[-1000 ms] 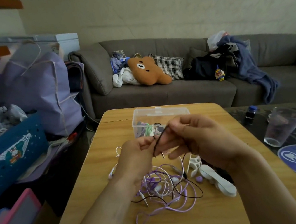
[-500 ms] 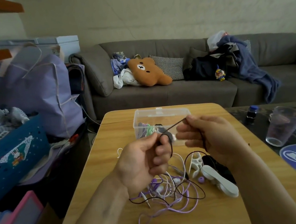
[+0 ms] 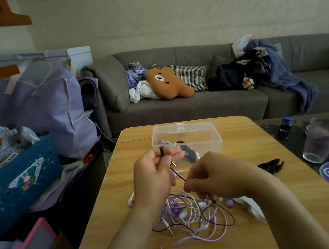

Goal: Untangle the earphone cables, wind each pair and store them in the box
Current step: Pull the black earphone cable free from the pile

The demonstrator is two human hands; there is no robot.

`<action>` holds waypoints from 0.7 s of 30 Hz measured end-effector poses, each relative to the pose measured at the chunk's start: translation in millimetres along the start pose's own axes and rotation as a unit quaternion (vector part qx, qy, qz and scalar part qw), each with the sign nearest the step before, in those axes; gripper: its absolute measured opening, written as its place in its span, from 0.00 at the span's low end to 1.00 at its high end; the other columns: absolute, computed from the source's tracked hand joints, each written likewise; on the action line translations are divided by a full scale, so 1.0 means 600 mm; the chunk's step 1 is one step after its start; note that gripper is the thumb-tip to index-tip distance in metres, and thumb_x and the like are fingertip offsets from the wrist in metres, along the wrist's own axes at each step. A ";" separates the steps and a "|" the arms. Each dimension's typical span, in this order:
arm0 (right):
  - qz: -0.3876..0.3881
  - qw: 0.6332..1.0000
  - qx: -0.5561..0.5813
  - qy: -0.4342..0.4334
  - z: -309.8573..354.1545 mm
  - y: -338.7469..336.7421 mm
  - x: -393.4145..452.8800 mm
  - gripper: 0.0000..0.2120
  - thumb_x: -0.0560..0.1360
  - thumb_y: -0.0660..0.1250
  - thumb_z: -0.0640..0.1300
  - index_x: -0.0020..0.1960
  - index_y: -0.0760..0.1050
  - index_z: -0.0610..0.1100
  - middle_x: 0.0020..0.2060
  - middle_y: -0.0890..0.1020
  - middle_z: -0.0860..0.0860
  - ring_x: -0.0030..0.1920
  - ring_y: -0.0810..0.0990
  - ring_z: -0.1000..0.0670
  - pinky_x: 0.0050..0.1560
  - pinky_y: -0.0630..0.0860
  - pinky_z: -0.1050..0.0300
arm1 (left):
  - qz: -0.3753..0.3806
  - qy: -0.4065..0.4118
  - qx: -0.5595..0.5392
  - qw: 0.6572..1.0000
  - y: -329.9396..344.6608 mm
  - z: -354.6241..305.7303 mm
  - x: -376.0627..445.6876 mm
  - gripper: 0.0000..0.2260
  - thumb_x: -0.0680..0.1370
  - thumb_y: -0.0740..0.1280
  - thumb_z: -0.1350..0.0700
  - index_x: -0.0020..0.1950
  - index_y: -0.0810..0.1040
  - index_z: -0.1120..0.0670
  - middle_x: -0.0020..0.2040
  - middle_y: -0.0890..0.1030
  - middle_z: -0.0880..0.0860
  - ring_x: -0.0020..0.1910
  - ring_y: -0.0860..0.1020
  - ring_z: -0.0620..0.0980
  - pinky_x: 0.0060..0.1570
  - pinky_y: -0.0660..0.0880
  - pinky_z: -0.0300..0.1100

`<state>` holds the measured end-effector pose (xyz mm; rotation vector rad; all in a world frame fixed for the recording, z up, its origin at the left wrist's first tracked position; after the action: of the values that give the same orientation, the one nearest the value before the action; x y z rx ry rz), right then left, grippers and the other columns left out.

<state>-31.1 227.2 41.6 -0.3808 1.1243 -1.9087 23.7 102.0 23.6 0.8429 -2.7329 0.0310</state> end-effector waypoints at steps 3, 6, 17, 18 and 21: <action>-0.040 0.997 0.047 -0.047 0.017 -0.028 -0.017 0.08 0.78 0.68 0.51 0.44 0.80 0.48 0.30 0.81 0.53 0.29 0.76 0.58 0.35 0.74 0.62 | 0.026 0.072 0.113 0.991 0.007 -0.005 -0.002 0.13 0.81 0.58 0.69 0.46 0.79 0.57 0.42 0.85 0.49 0.38 0.81 0.42 0.35 0.71 0.32; -0.136 0.981 0.120 -0.071 0.010 -0.072 -0.034 0.10 0.76 0.69 0.52 0.44 0.82 0.46 0.27 0.76 0.52 0.27 0.70 0.56 0.29 0.67 0.61 | 0.147 0.047 0.067 0.986 0.031 -0.007 -0.009 0.11 0.82 0.57 0.65 0.49 0.79 0.61 0.35 0.77 0.50 0.34 0.73 0.45 0.37 0.69 0.33; -0.211 0.965 0.151 0.029 -0.047 -0.082 -0.032 0.13 0.70 0.74 0.57 0.38 0.84 0.48 0.21 0.70 0.55 0.24 0.65 0.54 0.27 0.64 0.59 | 0.203 -0.186 -0.153 0.949 0.047 0.012 -0.026 0.16 0.79 0.59 0.51 0.34 0.67 0.55 0.26 0.62 0.49 0.25 0.57 0.45 0.28 0.53 0.38; -0.198 0.967 0.158 0.036 -0.048 -0.075 -0.027 0.14 0.71 0.73 0.58 0.38 0.84 0.47 0.21 0.70 0.54 0.25 0.65 0.53 0.28 0.64 0.59 | 0.183 -0.209 -0.199 0.940 0.045 0.013 -0.024 0.16 0.77 0.61 0.49 0.31 0.66 0.53 0.25 0.61 0.49 0.24 0.56 0.45 0.28 0.53 0.39; -0.130 0.976 0.145 0.094 -0.059 -0.055 -0.016 0.20 0.73 0.69 0.62 0.34 0.83 0.47 0.25 0.72 0.50 0.30 0.68 0.48 0.33 0.68 0.55 | 0.104 -0.239 -0.322 0.910 0.029 0.017 -0.013 0.16 0.74 0.62 0.51 0.28 0.65 0.51 0.23 0.59 0.48 0.20 0.55 0.44 0.28 0.52 0.41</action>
<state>-64.8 261.8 50.9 -0.1932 0.9294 -2.3430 17.6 119.5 13.0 0.3931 -2.9265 -1.1040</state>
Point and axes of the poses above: each hand's wrist, its own x-axis towards the middle knuckle, its own y-axis out of the palm, z = x × y, the point moved 6 cm from there along x, towards the middle knuckle
